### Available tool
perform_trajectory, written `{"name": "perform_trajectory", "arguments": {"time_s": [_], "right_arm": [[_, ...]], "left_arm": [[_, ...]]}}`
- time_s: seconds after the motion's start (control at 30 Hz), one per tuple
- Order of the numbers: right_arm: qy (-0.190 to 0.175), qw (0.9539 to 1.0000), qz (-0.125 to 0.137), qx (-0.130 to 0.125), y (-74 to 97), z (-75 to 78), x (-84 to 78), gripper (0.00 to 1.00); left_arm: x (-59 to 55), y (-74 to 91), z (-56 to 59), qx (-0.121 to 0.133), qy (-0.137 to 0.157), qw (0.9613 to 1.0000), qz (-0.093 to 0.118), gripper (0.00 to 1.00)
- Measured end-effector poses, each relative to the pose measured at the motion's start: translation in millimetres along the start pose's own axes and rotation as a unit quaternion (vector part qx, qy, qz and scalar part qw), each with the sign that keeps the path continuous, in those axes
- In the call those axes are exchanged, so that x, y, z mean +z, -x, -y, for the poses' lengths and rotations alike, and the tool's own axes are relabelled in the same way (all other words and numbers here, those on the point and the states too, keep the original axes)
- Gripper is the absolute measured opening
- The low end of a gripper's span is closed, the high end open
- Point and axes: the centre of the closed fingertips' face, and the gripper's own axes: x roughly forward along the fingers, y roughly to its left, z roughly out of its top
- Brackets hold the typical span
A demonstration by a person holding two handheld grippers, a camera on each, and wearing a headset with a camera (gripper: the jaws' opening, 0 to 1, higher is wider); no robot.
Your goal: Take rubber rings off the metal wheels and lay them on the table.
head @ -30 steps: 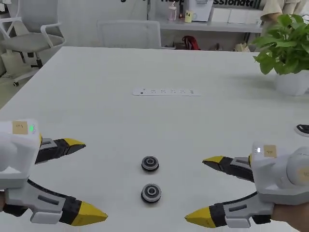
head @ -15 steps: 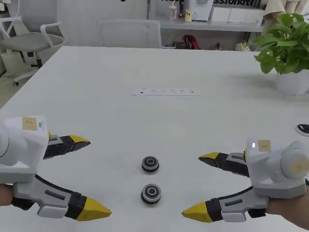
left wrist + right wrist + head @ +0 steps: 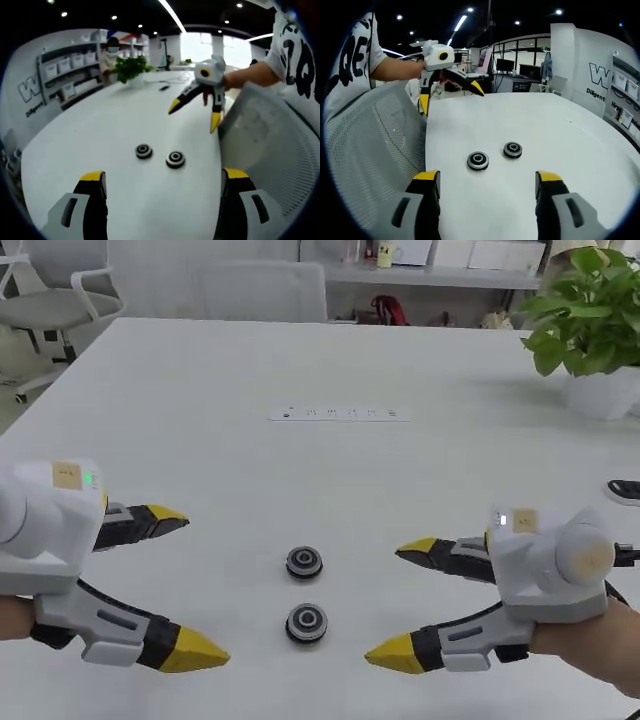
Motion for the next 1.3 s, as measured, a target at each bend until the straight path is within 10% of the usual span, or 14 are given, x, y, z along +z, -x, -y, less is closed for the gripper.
{"name": "perform_trajectory", "arguments": {"time_s": [1.3], "right_arm": [[0.029,0.9984,-0.019,0.044,-17.7,-9.5,-5.7,0.64]], "left_arm": [[-5.5,-8.5,13.3,-0.019,-0.006,0.9997,-0.015,0.92]]}}
